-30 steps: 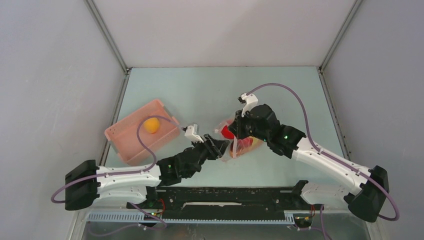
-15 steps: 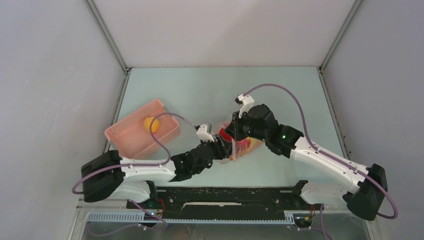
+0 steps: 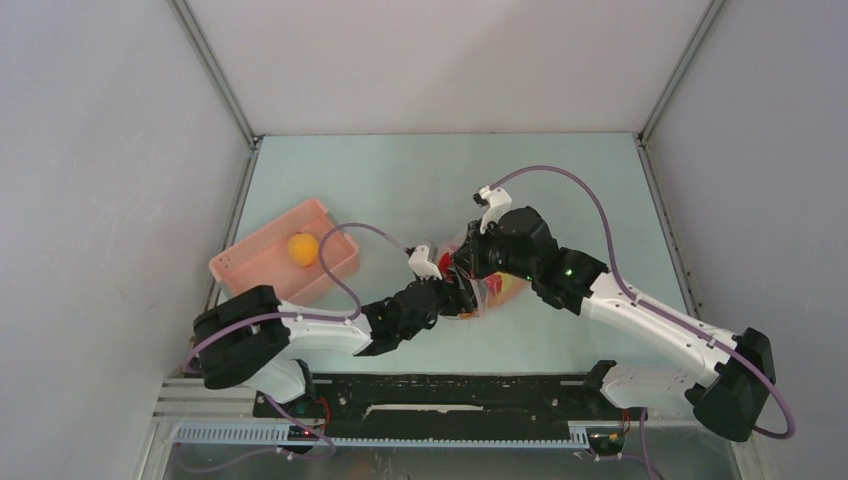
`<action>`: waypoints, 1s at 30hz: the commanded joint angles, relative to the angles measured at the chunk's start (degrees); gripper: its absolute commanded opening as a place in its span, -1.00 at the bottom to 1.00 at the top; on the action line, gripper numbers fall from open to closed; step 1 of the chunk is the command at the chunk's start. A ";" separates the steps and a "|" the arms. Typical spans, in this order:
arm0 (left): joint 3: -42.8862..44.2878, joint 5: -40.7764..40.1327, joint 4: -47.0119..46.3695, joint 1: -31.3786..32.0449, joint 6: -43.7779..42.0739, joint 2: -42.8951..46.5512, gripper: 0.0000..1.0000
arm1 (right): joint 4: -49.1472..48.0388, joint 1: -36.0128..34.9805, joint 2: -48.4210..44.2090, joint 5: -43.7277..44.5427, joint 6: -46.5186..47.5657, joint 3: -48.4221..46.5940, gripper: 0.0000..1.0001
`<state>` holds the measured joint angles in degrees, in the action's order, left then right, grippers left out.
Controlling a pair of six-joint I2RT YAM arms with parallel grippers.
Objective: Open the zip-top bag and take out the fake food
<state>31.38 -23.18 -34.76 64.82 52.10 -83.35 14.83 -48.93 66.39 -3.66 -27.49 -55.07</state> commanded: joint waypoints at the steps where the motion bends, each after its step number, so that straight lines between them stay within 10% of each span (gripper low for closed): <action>1: 2.64 2.42 -5.15 -1.12 1.18 -3.55 0.53 | -4.23 -1.24 -0.36 -4.35 -1.71 -0.70 -1.00; 21: -5.18 -1.54 -27.14 -1.80 0.39 -3.58 0.72 | -7.44 -3.59 3.61 -5.83 -5.90 -0.70 -1.00; 30: -4.57 -1.84 -32.38 -1.62 -1.44 -8.57 0.44 | -8.78 -6.66 6.21 -5.63 -7.29 -0.69 -1.00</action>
<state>25.80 -24.45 -57.17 63.29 53.84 -90.52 7.14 -51.44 70.43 -3.33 -31.68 -55.11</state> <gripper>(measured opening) 0.746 0.008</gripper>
